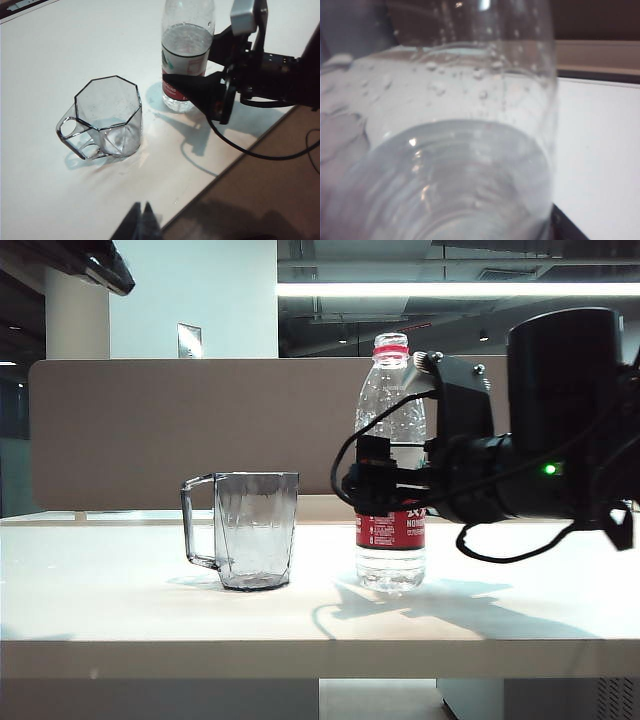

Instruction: Pick up the mineral water bottle on the table and pour water into the mug until it's full.

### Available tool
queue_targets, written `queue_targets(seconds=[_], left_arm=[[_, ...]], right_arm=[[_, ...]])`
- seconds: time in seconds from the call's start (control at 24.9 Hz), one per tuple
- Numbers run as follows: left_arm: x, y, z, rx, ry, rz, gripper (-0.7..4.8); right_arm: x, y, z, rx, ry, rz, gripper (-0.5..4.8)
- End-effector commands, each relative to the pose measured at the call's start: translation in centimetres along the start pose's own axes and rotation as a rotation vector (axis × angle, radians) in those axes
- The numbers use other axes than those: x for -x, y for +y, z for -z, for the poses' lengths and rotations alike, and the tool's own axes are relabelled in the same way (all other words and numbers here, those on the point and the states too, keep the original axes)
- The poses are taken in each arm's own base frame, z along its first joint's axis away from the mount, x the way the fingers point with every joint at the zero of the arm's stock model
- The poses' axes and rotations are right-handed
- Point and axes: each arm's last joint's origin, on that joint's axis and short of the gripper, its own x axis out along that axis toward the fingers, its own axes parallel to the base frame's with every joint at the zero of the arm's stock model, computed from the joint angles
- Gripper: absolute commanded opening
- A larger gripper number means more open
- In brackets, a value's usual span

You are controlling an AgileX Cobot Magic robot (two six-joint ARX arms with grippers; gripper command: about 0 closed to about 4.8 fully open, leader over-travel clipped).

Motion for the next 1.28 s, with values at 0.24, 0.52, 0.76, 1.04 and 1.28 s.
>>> queue_targets(seconds=[0.24, 0.52, 0.76, 1.04, 1.28], left_arm=[[0.1, 0.0, -0.2, 0.001, -0.017, 0.002, -0.05], [0.1, 0.0, -0.2, 0.001, -0.017, 0.002, -0.05], [0.1, 0.0, -0.2, 0.001, -0.017, 0.002, -0.05], [0.1, 0.0, -0.2, 0.001, -0.017, 0.002, -0.05], [0.1, 0.0, -0.2, 0.001, -0.017, 0.002, -0.05]], right_arm=[[-1.2, 0.1, -0.4, -0.004, -0.012, -0.003, 3.6], [-1.4, 0.0, -0.4, -0.004, -0.013, 0.046, 2.66], [-1.4, -0.1, -0.2, 0.032, 0.013, 0.05, 2.19], [-2.8, 0.0, -1.5, 0.206, 0.148, 0.052, 2.06], [-4.3, 0.2, -4.4, 0.464, 0.186, 0.051, 2.07]])
